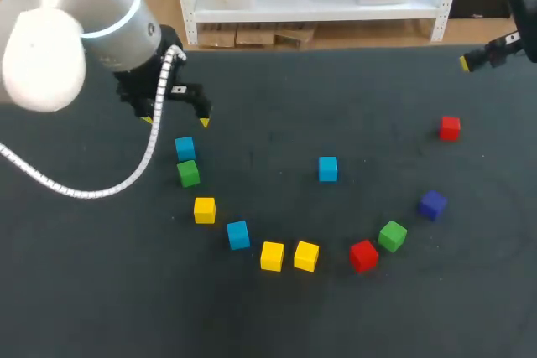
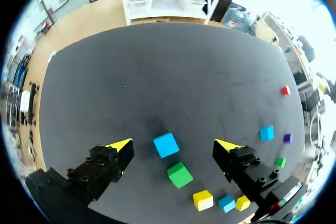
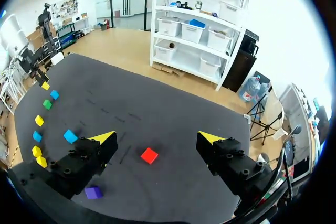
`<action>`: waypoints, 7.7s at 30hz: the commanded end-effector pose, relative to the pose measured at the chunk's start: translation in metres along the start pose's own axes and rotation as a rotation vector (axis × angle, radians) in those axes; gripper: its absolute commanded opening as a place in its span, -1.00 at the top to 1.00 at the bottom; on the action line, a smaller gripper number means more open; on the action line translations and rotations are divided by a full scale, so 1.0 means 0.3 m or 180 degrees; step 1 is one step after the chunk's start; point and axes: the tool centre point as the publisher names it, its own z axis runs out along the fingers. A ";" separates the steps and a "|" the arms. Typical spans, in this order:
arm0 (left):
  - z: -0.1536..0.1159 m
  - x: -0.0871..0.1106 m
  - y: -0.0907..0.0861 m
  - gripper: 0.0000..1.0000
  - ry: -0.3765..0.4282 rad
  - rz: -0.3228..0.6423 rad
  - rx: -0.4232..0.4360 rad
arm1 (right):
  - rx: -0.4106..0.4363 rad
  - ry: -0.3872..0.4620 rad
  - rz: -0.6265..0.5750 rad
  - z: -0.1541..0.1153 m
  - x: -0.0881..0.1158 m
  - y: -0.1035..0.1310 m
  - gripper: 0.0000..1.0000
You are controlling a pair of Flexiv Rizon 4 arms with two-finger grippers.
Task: Place the blue cubes, place green cubes on the blue cubes, place the yellow cubes on the green cubes, then place the red cubes on the yellow cubes, and place purple cube on the red cubes.
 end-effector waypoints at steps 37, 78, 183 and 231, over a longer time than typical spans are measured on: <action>0.164 0.029 0.006 -1.00 0.0180 -0.0657 -0.0343 | 0.0031 -0.0026 0.0003 0.003 0.005 0.006 -1.00; 0.081 0.037 -0.022 1.00 0.0260 0.1033 -0.0147 | 0.0031 -0.0026 0.0003 0.003 0.005 0.006 -1.00; 0.169 0.108 -0.645 1.00 0.0936 0.4287 0.0766 | 0.0031 -0.0026 0.0003 0.003 0.005 0.006 -1.00; 0.270 0.120 -0.698 1.00 0.1053 0.4393 0.0839 | 0.0031 -0.0026 0.0003 0.003 0.005 0.006 -1.00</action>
